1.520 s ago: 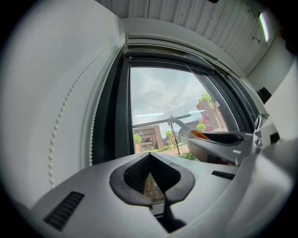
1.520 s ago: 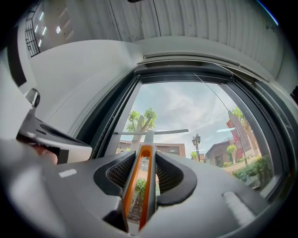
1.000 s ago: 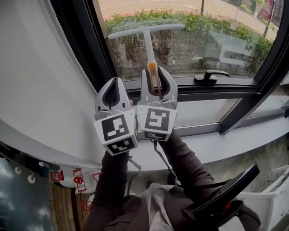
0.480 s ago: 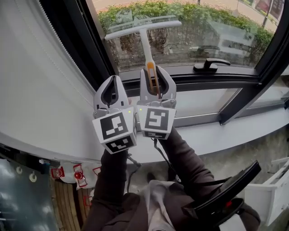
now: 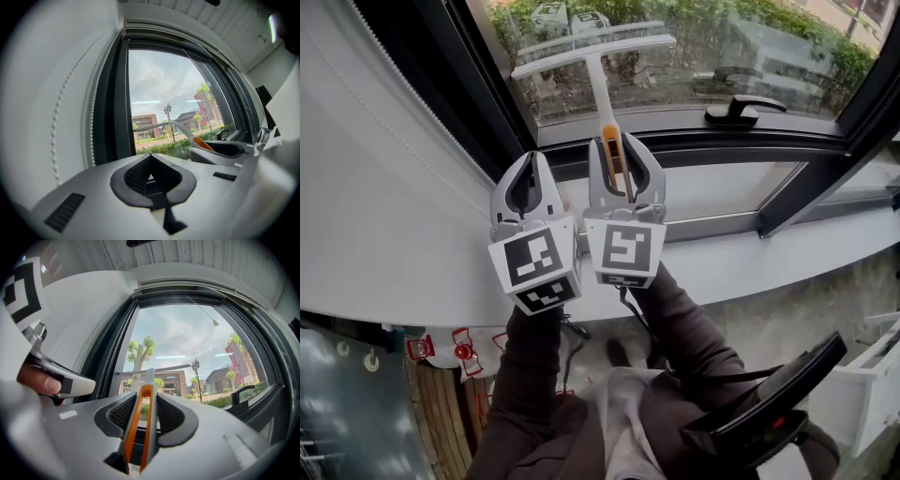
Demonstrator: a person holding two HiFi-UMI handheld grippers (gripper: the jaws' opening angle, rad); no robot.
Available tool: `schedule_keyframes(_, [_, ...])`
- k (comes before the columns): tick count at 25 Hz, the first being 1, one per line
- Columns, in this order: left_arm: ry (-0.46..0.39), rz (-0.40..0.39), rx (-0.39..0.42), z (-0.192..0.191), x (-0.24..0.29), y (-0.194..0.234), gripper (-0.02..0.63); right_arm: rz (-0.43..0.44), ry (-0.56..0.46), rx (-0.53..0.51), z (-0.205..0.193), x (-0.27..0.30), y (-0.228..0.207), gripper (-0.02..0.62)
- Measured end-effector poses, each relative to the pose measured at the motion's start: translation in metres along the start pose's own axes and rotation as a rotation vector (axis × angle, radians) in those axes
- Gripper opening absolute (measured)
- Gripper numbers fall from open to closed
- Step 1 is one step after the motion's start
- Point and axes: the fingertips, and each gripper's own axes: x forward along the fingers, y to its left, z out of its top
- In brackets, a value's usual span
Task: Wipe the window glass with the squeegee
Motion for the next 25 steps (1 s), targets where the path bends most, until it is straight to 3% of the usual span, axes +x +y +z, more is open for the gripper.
schedule_keyframes(25, [0.091,-0.039,0.001,-0.056,0.0,-0.009,0.002,-0.019,0.179,0.089,-0.106,-0.034,0.01,0.132])
